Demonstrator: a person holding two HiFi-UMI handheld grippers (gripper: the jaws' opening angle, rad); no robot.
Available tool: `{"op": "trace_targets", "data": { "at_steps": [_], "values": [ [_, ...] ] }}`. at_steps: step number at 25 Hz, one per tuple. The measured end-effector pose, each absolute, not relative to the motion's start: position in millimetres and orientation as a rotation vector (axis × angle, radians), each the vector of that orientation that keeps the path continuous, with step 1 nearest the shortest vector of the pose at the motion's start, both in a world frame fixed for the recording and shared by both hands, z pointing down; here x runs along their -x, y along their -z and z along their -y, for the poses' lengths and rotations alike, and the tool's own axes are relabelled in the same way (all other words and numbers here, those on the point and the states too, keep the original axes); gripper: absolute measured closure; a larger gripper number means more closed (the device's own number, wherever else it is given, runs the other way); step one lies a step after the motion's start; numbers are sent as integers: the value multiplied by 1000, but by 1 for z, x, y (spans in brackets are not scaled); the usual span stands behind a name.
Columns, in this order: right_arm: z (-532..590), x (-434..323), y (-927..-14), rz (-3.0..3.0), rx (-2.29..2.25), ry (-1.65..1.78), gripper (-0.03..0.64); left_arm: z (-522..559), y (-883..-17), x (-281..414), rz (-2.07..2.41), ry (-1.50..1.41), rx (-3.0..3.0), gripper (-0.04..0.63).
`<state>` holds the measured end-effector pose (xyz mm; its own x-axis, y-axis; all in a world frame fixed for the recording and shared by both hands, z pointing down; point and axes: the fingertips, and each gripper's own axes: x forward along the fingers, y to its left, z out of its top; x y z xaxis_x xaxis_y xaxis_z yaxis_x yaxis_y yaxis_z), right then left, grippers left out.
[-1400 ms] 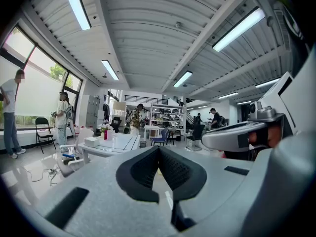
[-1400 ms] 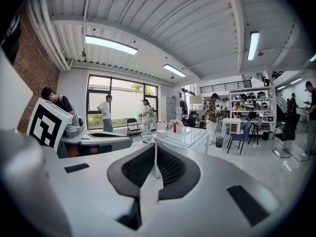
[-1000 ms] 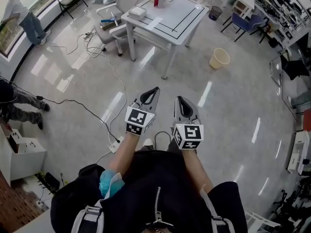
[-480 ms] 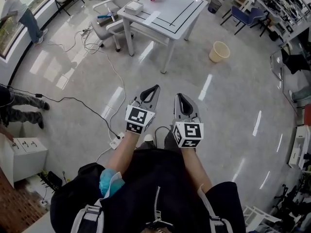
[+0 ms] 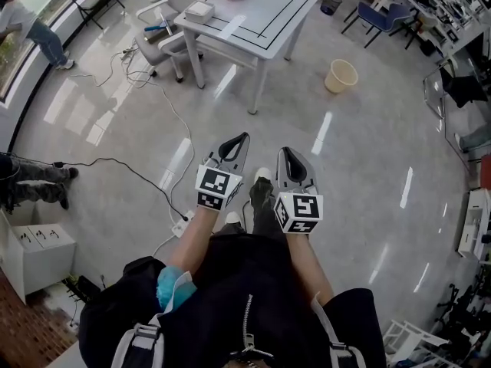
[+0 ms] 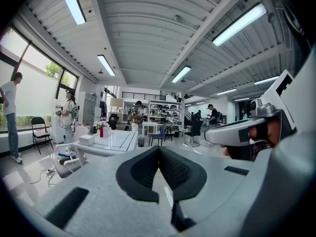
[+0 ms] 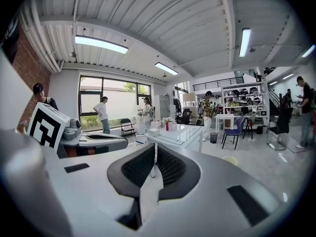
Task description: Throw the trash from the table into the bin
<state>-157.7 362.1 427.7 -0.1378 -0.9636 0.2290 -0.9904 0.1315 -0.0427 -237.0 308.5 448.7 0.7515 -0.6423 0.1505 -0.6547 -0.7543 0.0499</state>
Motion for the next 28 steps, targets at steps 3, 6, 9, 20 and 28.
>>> {"op": "trace_targets", "data": {
  "at_steps": [3, 6, 9, 20, 28],
  "values": [
    [-350, 153, -429, 2266, -1951, -280, 604, -299, -449, 228, 1058, -197, -2852, 591],
    [-330, 148, -426, 2290, -1935, -284, 604, -284, -445, 220, 1065, -203, -2857, 591],
    [-301, 141, -424, 2310, -1924, -285, 604, -260, -441, 212, 1080, -204, -2856, 591],
    [-178, 110, -424, 2387, -1826, -326, 604, -149, -446, 178, 1164, -267, -2791, 591],
    [-104, 79, -424, 2455, -1710, -350, 604, -79, -445, 142, 1243, -312, -2742, 591]
  ]
}}
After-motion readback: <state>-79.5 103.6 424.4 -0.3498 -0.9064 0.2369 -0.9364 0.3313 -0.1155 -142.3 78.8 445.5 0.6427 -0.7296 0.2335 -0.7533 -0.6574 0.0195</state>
